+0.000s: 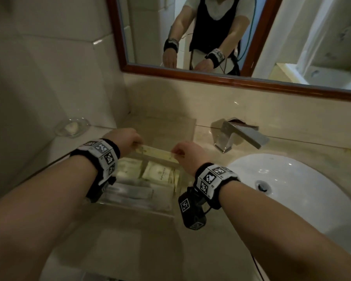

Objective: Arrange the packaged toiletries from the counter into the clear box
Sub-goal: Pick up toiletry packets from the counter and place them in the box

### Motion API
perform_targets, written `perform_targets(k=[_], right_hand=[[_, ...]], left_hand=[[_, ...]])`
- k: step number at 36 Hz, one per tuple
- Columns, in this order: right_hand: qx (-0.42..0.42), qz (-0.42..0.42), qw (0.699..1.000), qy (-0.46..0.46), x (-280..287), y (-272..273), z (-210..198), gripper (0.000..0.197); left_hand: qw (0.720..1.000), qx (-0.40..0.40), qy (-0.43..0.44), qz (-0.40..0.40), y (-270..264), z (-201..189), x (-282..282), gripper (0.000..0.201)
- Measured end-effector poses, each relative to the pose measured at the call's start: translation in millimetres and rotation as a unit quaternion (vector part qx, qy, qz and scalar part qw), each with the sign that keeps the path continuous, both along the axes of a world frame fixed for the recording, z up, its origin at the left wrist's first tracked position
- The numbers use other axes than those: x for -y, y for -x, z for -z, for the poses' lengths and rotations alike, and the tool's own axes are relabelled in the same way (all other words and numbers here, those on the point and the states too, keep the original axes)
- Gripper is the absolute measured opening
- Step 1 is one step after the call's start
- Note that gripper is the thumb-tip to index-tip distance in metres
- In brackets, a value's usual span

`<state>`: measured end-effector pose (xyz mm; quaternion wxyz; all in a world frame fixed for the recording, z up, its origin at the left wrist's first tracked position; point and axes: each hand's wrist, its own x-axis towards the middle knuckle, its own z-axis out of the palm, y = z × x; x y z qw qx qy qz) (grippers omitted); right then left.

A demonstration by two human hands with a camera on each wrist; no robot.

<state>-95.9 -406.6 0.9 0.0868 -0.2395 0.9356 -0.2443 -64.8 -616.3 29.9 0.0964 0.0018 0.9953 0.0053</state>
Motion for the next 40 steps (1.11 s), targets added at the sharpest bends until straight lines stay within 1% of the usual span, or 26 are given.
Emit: perform_targets(k=[3,5,11,18,20,23,25,29,32,34,36,40], right_hand=[[-0.003,0.001,1.000,-0.028,15,5,7,0.021],[0.001,0.002,0.999,-0.043,23,9,13,0.021],[0.006,0.001,0.998,-0.068,35,21,28,0.023],[0.020,-0.009,0.993,-0.116,41,30,40,0.027],[0.035,-0.019,0.989,-0.143,42,32,38,0.028],[0.099,-0.051,0.974,-0.197,49,37,34,0.033],[0.133,-0.058,0.965,-0.219,53,37,32,0.037],[0.106,-0.057,0.970,-0.213,53,34,39,0.037],[0.097,-0.047,0.975,-0.193,49,33,40,0.043],[0.100,-0.034,0.980,-0.171,47,33,39,0.045],[0.120,-0.036,0.974,-0.186,45,35,37,0.042],[0.111,-0.029,0.978,-0.171,43,35,38,0.040]], left_hand=[[1.000,-0.013,-0.005,-0.025,2,3,11,0.020],[0.999,-0.007,-0.002,-0.036,5,8,18,0.019],[0.998,0.045,-0.001,-0.032,17,27,32,0.026],[0.996,0.078,-0.004,-0.033,31,41,36,0.029],[0.995,0.094,0.002,-0.033,31,43,35,0.029],[0.993,0.117,0.010,-0.028,33,49,35,0.028],[0.992,0.124,0.016,-0.029,33,52,34,0.028],[0.991,0.128,0.030,-0.030,32,55,32,0.029],[0.993,0.112,0.040,-0.019,32,57,33,0.028],[0.994,0.098,0.037,-0.021,32,58,34,0.028],[0.995,0.093,0.028,-0.029,31,58,34,0.029],[0.996,0.076,0.026,-0.047,27,58,33,0.027]])
